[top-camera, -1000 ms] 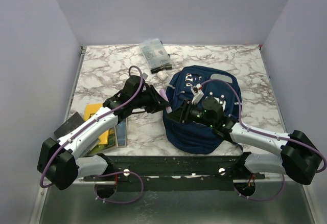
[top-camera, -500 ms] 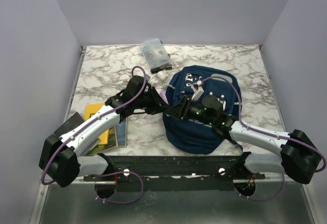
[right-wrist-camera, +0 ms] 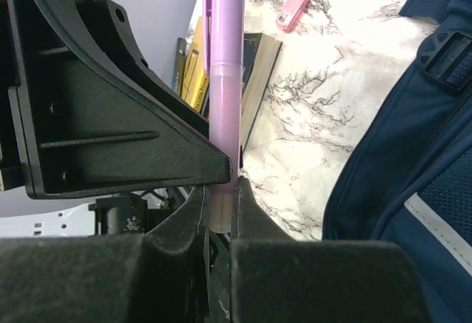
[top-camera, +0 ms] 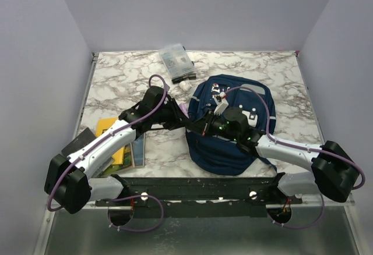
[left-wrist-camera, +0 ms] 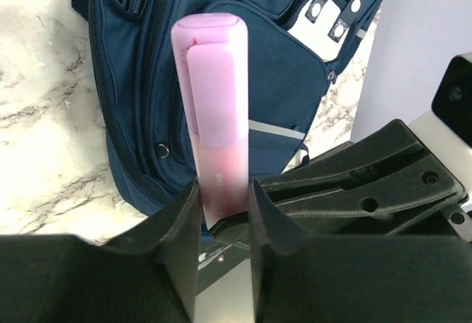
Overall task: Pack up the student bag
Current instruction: Pick up the stationery from the center of the board, then place the stationery in the student bag.
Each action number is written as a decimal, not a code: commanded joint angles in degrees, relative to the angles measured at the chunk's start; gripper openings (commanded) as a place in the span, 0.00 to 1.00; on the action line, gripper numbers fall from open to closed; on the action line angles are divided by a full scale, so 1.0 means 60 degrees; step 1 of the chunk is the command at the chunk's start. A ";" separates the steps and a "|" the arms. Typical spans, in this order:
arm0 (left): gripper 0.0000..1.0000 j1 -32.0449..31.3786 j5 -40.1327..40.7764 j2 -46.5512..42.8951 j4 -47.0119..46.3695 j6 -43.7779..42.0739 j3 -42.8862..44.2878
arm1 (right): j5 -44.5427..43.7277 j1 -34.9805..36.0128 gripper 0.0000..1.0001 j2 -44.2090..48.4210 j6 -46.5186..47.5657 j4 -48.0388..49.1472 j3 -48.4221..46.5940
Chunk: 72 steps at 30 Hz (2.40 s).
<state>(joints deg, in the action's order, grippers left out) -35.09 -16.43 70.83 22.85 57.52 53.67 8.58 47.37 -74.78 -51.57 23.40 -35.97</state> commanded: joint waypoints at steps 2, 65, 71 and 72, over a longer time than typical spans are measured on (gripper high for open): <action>0.61 0.0462 -0.0949 -0.0735 -0.0225 -0.1004 0.0035 | -0.0480 -0.0151 0.00 -0.0022 -0.0568 -0.0052 0.0204; 0.00 0.1484 -0.4819 0.6411 -0.0847 -0.1859 0.1886 | 0.1533 -0.5469 0.00 -0.1861 -0.0681 0.5389 0.2308; 0.00 0.1237 -0.4798 0.6427 -0.0682 -0.2050 0.2052 | 0.0169 -0.4748 0.01 -0.2741 0.0128 0.5959 0.1664; 0.00 0.1213 -0.4842 0.6446 -0.0674 -0.2057 0.2077 | -0.0163 -0.4673 0.01 -0.2857 0.0209 0.5998 0.1635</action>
<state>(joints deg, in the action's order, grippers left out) -26.48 -43.51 108.38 18.28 46.85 64.31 17.08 17.08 -89.73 -56.86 53.25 -23.68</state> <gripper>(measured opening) 0.011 0.084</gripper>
